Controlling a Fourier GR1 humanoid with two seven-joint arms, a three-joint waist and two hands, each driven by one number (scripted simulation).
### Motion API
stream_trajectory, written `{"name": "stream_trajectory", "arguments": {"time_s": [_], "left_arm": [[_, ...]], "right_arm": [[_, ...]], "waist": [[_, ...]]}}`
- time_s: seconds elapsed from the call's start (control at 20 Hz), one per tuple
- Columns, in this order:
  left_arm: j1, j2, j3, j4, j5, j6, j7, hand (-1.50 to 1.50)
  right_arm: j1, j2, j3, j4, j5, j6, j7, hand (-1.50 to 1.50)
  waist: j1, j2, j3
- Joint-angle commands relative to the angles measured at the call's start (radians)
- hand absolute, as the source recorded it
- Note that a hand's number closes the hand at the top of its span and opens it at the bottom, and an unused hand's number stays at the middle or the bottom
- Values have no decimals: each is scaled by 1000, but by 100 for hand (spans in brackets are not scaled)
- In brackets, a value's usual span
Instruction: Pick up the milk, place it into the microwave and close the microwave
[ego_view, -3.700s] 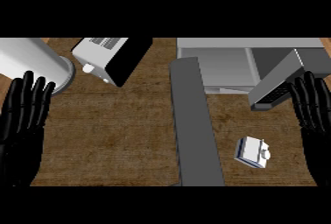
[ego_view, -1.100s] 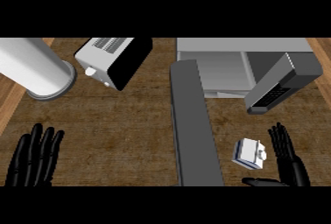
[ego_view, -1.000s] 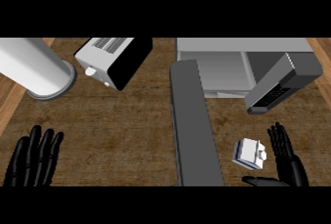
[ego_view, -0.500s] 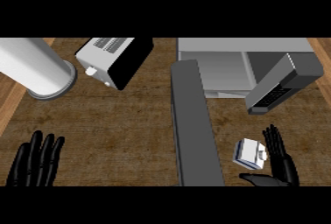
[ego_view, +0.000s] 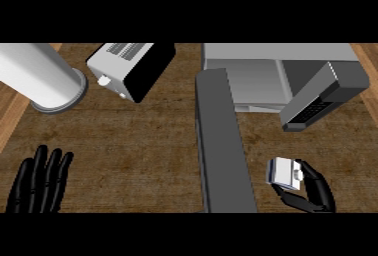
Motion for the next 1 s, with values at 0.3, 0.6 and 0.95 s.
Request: {"name": "stream_trajectory", "arguments": {"time_s": [0.3, 0.6, 0.95], "left_arm": [[14, 9, 26, 40, 21, -8, -28, -150], [71, 45, 92, -5, 85, -36, -57, -150], [78, 59, 121, -52, 149, -57, 0, -150]], "right_arm": [[16, 47, 78, -61, -22, 200, -154, 150], [69, 74, 104, -178, -55, 145, -126, 150], [95, 97, 106, -325, -102, 70, 6, 150]], "waist": [[-9, 0, 8], [-6, -1, 7], [-10, -2, 7]]}}
